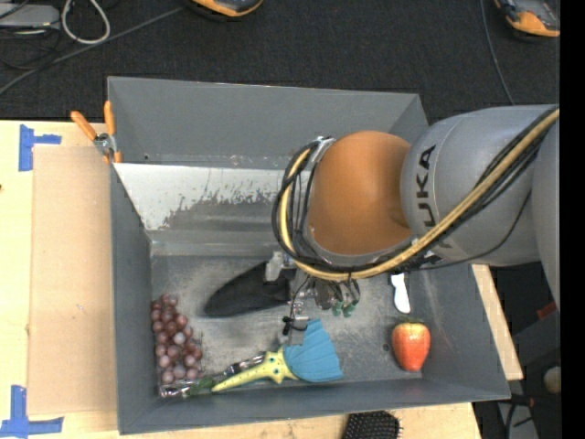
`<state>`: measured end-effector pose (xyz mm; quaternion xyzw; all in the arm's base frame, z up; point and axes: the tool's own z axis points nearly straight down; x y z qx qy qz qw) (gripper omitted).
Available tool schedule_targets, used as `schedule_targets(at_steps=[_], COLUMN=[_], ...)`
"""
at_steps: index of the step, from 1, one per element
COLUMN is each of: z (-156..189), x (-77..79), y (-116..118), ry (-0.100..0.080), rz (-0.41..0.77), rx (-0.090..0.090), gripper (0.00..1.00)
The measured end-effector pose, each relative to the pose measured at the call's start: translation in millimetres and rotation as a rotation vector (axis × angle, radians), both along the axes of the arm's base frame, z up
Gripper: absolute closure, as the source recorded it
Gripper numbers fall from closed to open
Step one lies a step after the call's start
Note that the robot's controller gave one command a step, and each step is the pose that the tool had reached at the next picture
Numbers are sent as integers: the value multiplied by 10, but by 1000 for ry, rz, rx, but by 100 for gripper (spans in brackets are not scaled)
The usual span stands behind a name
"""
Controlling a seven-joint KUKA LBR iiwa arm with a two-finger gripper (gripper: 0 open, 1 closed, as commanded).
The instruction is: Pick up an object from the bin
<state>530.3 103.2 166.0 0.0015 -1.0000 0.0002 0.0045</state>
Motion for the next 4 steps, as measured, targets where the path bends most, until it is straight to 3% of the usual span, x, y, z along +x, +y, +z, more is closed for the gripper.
schedule_targets(at_steps=[1, 2, 3, 4], z=[44, -485, -577, -905], x=[13, 244, 723, 433], y=[-5, 140, 140, 156], ry=[-7, -6, -13, 0], rz=[-3, 92, 102, 10], rx=[1, 2, 2, 2], gripper=[0, 0, 0, 100])
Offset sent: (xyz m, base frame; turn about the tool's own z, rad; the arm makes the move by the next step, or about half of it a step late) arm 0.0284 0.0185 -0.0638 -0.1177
